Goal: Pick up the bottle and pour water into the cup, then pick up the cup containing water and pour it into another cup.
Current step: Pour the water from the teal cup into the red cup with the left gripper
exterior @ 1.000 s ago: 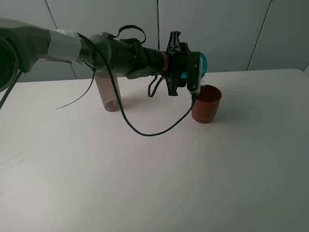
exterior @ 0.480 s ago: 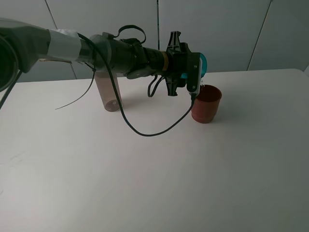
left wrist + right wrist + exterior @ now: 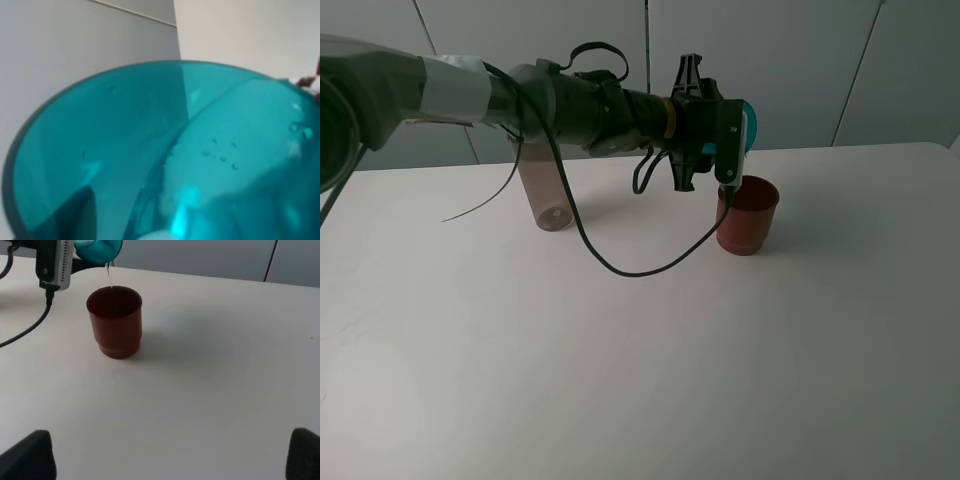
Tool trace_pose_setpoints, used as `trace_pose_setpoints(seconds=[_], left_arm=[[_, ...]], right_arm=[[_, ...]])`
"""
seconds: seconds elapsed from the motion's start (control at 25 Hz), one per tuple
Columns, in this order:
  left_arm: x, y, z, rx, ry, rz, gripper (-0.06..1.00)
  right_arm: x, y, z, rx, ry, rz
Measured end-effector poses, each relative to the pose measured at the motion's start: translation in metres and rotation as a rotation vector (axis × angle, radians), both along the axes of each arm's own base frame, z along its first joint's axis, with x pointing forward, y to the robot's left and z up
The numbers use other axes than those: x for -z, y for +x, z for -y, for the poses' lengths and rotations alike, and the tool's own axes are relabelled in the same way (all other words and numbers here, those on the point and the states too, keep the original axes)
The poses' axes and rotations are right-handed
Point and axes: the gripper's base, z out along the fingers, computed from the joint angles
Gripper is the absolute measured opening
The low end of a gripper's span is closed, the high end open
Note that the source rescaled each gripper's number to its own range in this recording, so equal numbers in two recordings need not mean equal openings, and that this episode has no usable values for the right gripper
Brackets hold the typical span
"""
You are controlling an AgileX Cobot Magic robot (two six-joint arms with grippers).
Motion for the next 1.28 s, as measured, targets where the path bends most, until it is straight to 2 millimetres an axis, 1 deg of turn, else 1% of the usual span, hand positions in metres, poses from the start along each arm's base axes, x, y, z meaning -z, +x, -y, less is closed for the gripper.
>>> trace_pose_setpoints(seconds=[0.44,0.84,1.28], left_arm=[[0.0007,-0.0007,0.0004,0.042,0.077,0.061,0.06],[-0.0006,-0.0003,0.0008,0.066,0.113,0.101,0.06],[-0.0022,-0.0014,0.0032,0.123,0.196,0.189,0.06]], right_arm=[[0.0,0.0,0.0,0.0,0.0,0.0],[0.0,0.0,0.0,0.0,0.0,0.0],[0.0,0.0,0.0,0.0,0.0,0.0]])
